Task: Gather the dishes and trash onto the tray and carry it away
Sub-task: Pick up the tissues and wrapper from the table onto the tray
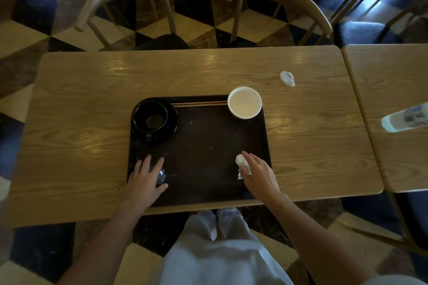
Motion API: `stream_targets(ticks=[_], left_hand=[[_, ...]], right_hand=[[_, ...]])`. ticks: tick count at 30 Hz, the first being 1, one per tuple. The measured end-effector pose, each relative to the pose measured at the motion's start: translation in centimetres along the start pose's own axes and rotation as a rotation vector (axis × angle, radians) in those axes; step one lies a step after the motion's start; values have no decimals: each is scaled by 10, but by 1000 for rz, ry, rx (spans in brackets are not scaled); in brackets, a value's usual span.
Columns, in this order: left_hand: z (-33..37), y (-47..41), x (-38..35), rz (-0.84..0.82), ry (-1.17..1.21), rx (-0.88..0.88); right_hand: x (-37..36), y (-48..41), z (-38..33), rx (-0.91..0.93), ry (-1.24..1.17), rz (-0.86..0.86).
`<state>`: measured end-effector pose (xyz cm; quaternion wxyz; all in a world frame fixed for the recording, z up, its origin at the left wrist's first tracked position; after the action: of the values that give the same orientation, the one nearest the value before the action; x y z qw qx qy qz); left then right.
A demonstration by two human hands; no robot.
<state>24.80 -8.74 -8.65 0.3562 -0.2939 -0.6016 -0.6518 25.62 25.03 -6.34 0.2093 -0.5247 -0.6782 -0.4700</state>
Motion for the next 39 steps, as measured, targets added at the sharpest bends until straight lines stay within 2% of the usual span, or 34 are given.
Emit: stream_targets(ticks=[6,14,19,23,29,34,39], left_hand=[[19,6,15,98,-91,-68],[69,4,43,142,36,-157],[103,-7,66,177,121,-227],[136,-24,87,206,138,-262],[192,-78,128,240,142,-263],[236,-141,165,191,154,-255],[264,-201,182,89,190,-241]], right_hand=[[7,-2,2,-20,43,76],[30,-8,1,-76,-100,79],[63,-17,13,-129,-294,88],[100,-31,30,-139,-421,168],[151,-88,69,-149,-576,154],[182,-151,78,-111,-490,115],[180,-217,80,-29,-380,136]])
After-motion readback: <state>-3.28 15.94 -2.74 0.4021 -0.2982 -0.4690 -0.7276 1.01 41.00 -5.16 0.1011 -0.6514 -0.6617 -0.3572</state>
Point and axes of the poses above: each hand's wrist, its own y-axis away from the middle knuckle, its own x-axis out of the back of the hand, z = x × y, the point moved 5 cm from there along -y, towards the middle knuckle, and after that the axes turned 4 degrees about -z, right-handed, at the moved point
